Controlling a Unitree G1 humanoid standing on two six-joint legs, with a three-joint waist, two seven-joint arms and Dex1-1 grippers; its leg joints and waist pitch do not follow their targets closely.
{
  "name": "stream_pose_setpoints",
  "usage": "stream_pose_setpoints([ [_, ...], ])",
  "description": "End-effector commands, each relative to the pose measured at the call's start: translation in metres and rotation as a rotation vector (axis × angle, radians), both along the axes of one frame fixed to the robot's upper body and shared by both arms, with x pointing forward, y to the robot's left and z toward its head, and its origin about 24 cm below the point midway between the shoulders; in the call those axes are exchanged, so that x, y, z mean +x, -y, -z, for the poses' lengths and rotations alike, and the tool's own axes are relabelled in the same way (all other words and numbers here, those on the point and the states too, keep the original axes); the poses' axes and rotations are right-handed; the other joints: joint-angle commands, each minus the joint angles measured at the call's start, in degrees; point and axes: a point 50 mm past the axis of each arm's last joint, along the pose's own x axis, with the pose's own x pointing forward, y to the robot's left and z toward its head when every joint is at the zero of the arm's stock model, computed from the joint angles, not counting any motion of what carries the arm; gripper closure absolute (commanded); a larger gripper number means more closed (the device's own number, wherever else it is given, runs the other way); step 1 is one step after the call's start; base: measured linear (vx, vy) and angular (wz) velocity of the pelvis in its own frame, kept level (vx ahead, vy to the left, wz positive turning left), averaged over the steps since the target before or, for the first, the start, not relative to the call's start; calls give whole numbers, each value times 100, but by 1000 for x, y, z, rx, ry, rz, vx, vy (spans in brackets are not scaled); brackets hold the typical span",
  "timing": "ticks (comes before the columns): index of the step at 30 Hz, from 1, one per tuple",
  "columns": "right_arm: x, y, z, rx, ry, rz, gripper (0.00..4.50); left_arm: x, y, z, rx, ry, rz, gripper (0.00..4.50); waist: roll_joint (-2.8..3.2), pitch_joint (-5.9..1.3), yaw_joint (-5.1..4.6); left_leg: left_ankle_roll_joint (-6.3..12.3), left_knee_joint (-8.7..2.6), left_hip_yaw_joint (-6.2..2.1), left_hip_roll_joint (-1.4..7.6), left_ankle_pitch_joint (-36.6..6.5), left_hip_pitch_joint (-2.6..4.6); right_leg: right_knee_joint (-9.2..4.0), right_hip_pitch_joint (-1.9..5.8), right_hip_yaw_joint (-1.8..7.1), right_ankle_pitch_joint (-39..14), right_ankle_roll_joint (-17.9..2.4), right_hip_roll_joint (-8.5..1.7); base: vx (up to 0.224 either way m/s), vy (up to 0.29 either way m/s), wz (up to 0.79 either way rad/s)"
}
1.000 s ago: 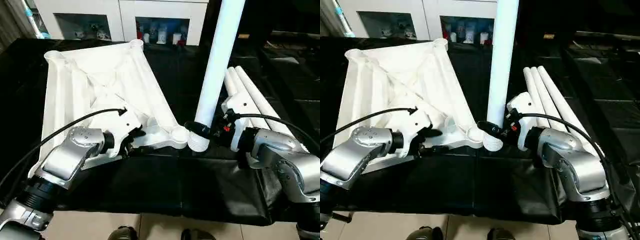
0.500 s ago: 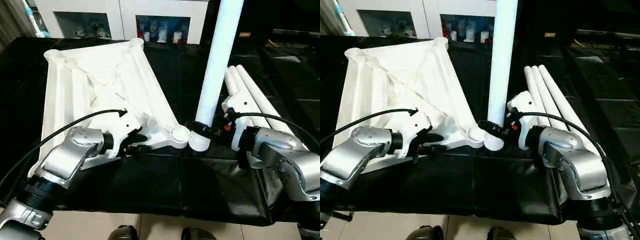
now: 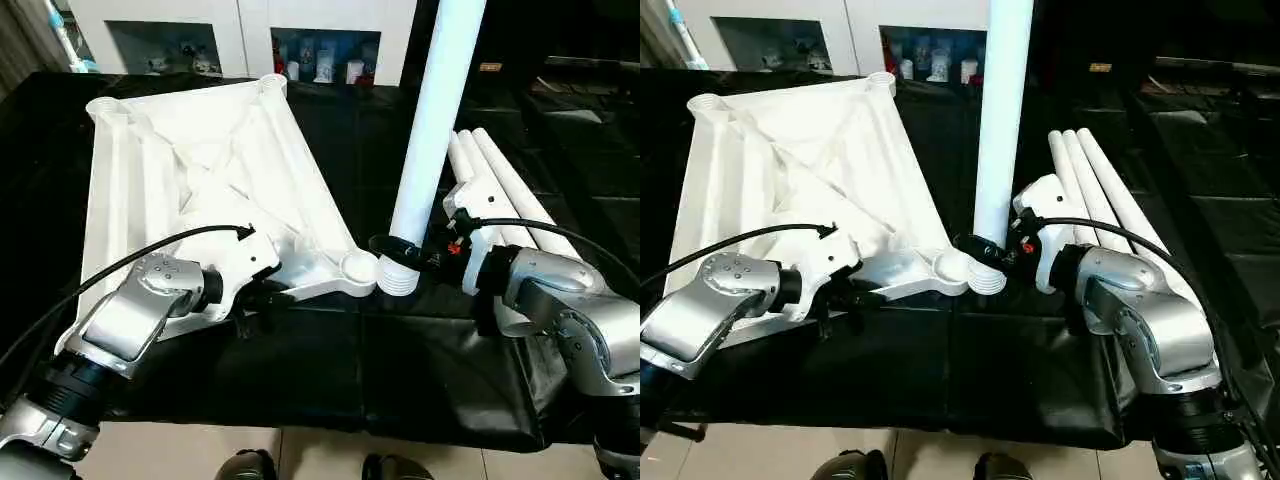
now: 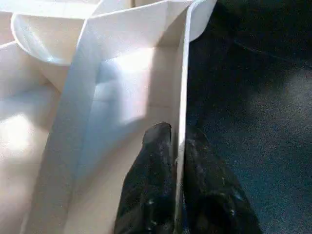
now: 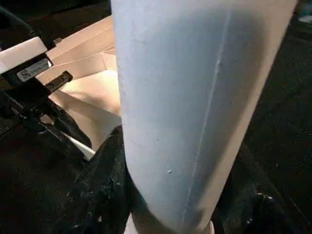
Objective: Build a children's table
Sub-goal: Rotate table base
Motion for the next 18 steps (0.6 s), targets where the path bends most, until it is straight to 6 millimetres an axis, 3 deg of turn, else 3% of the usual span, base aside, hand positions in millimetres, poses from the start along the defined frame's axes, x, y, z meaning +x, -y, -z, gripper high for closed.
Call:
stream_pose_setpoints([
  [1, 1, 0, -3, 9, 1, -4, 265, 0, -2, 4, 12, -4, -14, 435, -3, -328, 1, 170, -497, -109, 345, -1009, 149, -386, 229, 277, -913, -1536, -390, 0, 0, 0],
  [6, 2, -1, -3, 13, -2, -4, 265, 0, 0, 3, -25, 12, -9, 444, -20, -355, -19, 276, -469, -99, 330, -724, 132, -351, 251, 277, -483, -1579, -383, 0, 0, 0],
  [18, 3, -2, -3, 27, -5, 0, 265, -6, 2, 7, -107, 52, -46, 444, -47, -350, -25, 353, -474, -87, 342, -741, 129, -370, 241, 280, -716, -1545, -387, 0, 0, 0],
])
